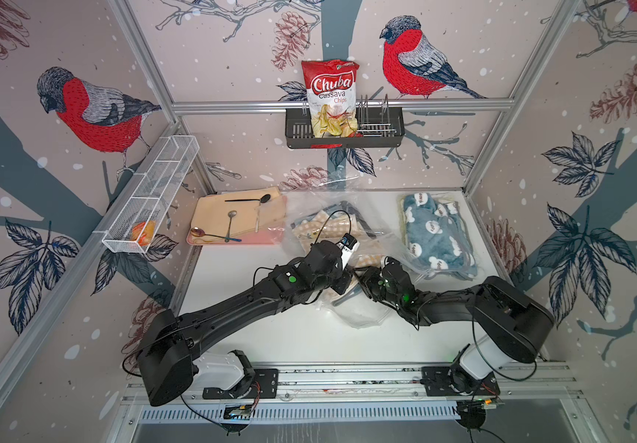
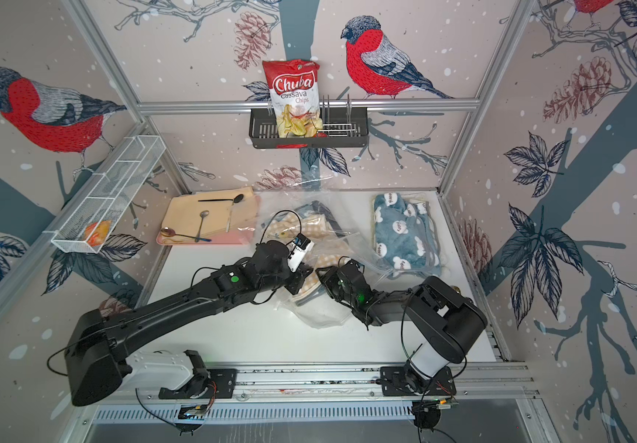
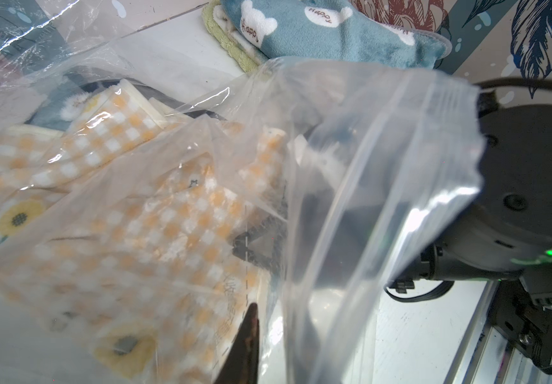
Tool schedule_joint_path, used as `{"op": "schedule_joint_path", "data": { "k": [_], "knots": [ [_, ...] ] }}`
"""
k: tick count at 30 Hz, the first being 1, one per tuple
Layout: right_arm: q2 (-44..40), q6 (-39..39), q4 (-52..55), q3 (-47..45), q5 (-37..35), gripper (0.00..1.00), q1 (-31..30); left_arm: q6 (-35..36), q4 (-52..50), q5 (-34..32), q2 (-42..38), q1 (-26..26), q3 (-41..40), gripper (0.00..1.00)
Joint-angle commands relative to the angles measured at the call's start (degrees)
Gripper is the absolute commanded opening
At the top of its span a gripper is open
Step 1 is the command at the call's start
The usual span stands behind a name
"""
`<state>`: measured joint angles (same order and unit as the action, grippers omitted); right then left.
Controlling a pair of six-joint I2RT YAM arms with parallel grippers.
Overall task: Take the blanket out of the vacuum bag
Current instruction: Take out the blanket from the vacuum bag.
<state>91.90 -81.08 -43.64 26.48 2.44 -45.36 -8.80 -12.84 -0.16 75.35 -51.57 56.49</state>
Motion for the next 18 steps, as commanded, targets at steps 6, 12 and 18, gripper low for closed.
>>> {"op": "schedule_joint_path", "data": {
  "k": [6,12,18],
  "knots": [
    [-0.49,1.51,-1.43,2.62,2.03,0.2,-0.63,0.18,0.34,-0.02,-0.07,-0.02,0.36,0.17],
    [-5.58,4.41,3.35,4.37,1.9,0.15,0.01,0.35,0.35,-1.63,-1.27,-0.04,0.36,0.17],
    [-8.5,5.16,6.09,3.79,2.93,0.25,0.73,0.4,1.15,-2.39,-2.29,-0.02,0.33,0.17]
  ]
}}
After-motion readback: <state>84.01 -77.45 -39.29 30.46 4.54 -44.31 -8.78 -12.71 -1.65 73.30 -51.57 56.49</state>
